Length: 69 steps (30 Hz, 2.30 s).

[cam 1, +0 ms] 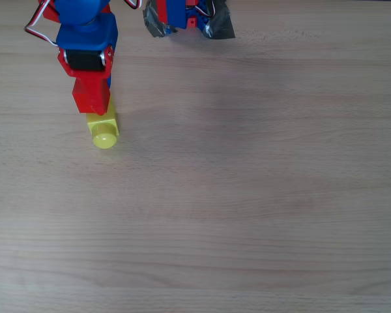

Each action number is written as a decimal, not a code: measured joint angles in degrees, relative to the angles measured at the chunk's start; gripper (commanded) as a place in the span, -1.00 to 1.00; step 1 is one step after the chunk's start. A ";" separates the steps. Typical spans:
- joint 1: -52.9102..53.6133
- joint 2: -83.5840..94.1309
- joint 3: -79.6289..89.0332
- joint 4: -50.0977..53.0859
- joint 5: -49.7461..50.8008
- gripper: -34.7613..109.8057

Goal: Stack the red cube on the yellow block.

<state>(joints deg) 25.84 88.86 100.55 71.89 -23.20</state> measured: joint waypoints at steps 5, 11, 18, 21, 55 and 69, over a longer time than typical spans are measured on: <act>-1.76 -0.35 -0.35 0.26 0.70 -0.52; -1.85 -0.35 -0.35 0.35 0.62 -0.47; -1.85 -0.35 -0.35 -0.44 0.70 0.17; -2.20 -0.35 -0.35 -0.35 0.70 0.20; -20.65 81.47 69.52 -19.42 9.49 0.04; -23.12 99.49 73.30 -10.20 9.93 -0.52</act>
<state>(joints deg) 2.72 188.35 173.85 61.70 -13.27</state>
